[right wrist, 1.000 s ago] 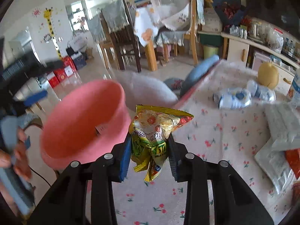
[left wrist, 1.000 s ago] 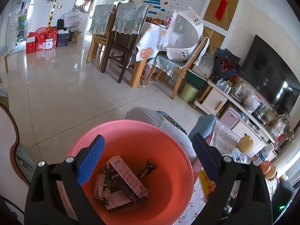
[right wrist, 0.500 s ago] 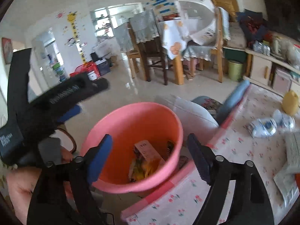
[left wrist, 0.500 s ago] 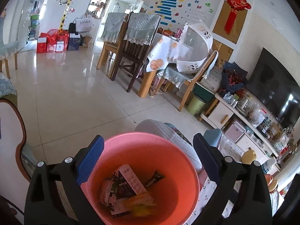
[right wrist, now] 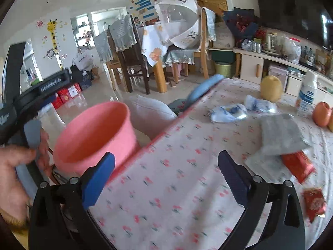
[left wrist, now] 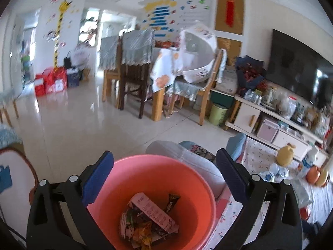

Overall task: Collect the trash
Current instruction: 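Move both open grippers back over the snacks on the table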

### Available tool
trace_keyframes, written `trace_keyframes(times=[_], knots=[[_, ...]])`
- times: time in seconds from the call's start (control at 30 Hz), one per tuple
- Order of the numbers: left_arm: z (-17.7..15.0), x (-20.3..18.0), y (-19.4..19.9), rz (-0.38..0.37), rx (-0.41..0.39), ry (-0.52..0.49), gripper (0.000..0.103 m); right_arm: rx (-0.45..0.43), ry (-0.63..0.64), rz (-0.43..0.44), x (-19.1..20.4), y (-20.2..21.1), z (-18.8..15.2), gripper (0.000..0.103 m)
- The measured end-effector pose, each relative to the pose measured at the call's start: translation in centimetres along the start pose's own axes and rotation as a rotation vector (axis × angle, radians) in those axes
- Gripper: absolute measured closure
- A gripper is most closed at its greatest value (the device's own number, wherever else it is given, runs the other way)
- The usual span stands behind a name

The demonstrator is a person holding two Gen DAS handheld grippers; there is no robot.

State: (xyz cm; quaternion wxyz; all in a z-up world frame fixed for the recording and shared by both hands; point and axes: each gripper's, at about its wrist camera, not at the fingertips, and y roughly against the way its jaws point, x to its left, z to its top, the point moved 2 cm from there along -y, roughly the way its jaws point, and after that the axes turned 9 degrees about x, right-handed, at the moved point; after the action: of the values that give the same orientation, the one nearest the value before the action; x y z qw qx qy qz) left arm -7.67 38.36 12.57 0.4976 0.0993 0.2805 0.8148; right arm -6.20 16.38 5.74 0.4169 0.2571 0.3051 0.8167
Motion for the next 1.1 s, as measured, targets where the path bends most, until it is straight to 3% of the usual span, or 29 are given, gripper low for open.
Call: trace_keyframes(times=[0.17,0.4,0.83,0.97,1.1], knots=[[-0.5,-2.4,0.0,-0.085,0.000,-0.037,0.004,0.006,-0.016,-0.070,-2.7,1.4,-1.5,0.005],[-1.7,-6.6,-0.9,-0.119,0.080,-0.118,0.004,0.007,-0.058,-0.123,-6.0,3.2,-2.9,0.005],[-4.6,-13.8,-0.8,-0.205,0.112,-0.302,0.004,0.011,-0.177,-0.127,-12.8,6.0,-5.3,0.005],[-5.8,-16.7,-0.6,-0.260,0.111,-0.369,0.004,0.012,-0.228,-0.146,-15.5,7.0,-5.6,0.005],[-7.1,-19.5,-0.2,-0.395,0.150,-0.408,0.004,0.011,-0.279,-0.153,-18.2,8.3,-5.8,0.005]])
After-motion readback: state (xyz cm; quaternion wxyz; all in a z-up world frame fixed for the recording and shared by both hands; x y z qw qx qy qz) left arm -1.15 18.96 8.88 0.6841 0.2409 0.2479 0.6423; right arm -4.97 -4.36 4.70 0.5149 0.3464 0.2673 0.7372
